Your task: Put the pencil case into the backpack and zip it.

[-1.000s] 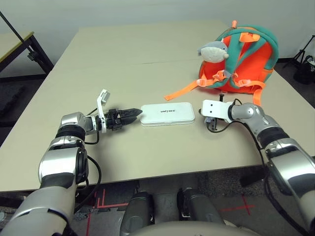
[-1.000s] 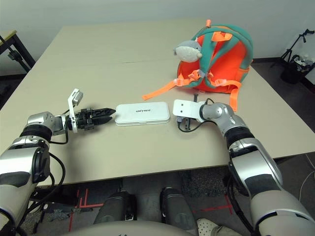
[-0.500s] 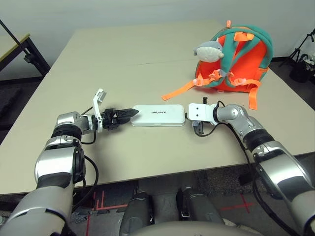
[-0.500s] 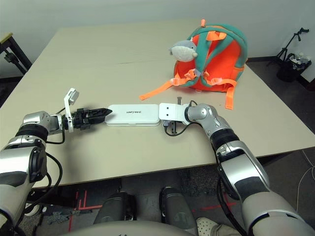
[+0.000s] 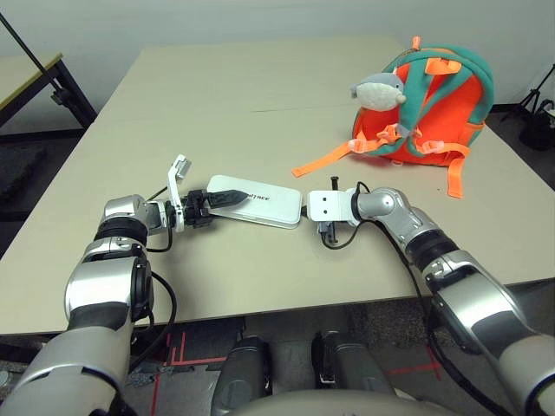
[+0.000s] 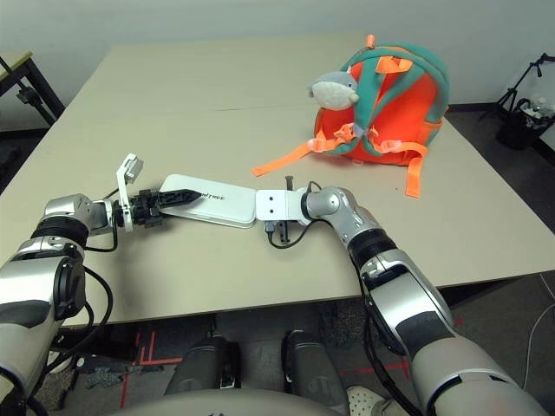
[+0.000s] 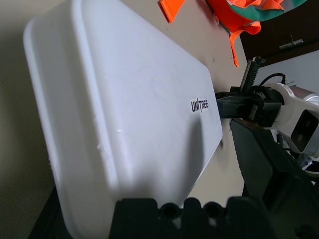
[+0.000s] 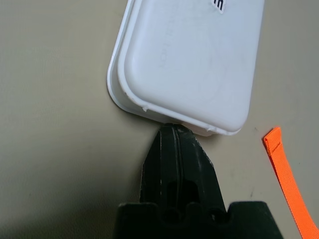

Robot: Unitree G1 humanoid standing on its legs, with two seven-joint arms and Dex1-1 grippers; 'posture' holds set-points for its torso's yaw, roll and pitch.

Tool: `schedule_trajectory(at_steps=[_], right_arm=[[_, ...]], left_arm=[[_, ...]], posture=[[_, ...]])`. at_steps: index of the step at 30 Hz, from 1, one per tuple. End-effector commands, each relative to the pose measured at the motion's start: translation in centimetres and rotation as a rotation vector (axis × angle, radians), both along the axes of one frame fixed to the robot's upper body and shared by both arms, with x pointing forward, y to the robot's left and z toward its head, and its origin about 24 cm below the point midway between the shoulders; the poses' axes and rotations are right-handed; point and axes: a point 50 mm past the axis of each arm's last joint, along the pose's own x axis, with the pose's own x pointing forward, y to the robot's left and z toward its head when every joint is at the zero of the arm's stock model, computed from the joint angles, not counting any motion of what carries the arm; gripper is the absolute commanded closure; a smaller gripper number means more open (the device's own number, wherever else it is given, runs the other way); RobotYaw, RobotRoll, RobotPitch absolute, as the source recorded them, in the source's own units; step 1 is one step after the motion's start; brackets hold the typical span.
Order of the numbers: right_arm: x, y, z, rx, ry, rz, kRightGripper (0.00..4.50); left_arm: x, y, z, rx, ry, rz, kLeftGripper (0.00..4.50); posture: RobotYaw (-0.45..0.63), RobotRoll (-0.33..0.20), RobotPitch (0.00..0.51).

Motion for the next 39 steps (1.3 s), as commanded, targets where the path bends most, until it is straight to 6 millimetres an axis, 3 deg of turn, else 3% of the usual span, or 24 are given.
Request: schedule_trajectory(at_steps=[1, 4, 6, 11, 16, 19, 21, 26, 29, 34, 39], right_arm=[[0.4, -0.3, 0.9, 0.008, -0.033, 0.001, 4.5], [0.5, -2.1, 0.7, 0.004, -0.023, -0.05, 4.5], [0.6, -3.4, 0.6, 0.005, -0.016, -0.092, 4.5], [0.5, -8.9, 0.2, 0.037, -0.002, -0.311, 4.5], [0.5, -13.7, 1.9, 0.223, -0.04, -0.603, 4.5], [0.0, -16.1, 3.5, 0.418, -0.051, -0.783, 3.87], [-0.9, -17.3, 4.3, 0.543, -0.031, -0.893, 3.13], [-3.4, -18.4, 6.1, 0.818, -0.006, -1.104, 1.26], [-4.3, -17.8, 6.9, 0.939, 0.011, -1.174, 0.07], [-3.2, -16.6, 8.7, 1.075, 0.025, -1.189, 0.0], [-0.9, -16.0, 9.3, 1.067, 0.035, -1.183, 0.0]], left_arm=[[-0.3, -0.1, -0.8, 0.02, 0.036, 0.008, 0.61], [-0.1, -0.1, -0.5, 0.0, 0.021, 0.024, 1.39], [0.1, -0.1, -0.3, -0.014, 0.008, 0.036, 1.41], [1.1, -0.1, 1.0, -0.047, -0.084, 0.104, 1.41], [2.5, -0.5, 2.6, -0.093, -0.22, 0.176, 1.41], [3.3, -1.1, 4.3, -0.151, -0.31, 0.197, 1.41], [3.7, -1.5, 5.0, -0.148, -0.362, 0.195, 1.41], [4.2, -2.3, 6.4, -0.164, -0.447, 0.203, 1.41], [4.1, -2.8, 6.9, -0.148, -0.493, 0.172, 1.41], [3.6, -4.1, 7.0, -0.136, -0.541, 0.135, 1.41], [3.0, -4.7, 6.8, -0.105, -0.555, 0.1, 1.41]], posture=[[0.07, 0.0, 0.037], [0.07, 0.0, 0.039], [0.07, 0.0, 0.039], [0.06, 0.0, 0.042], [0.05, 0.0, 0.043], [0.05, 0.0, 0.045], [0.05, 0.0, 0.046], [0.05, 0.0, 0.05], [0.04, 0.0, 0.049], [0.03, 0.0, 0.046], [0.07, 0.0, 0.044]])
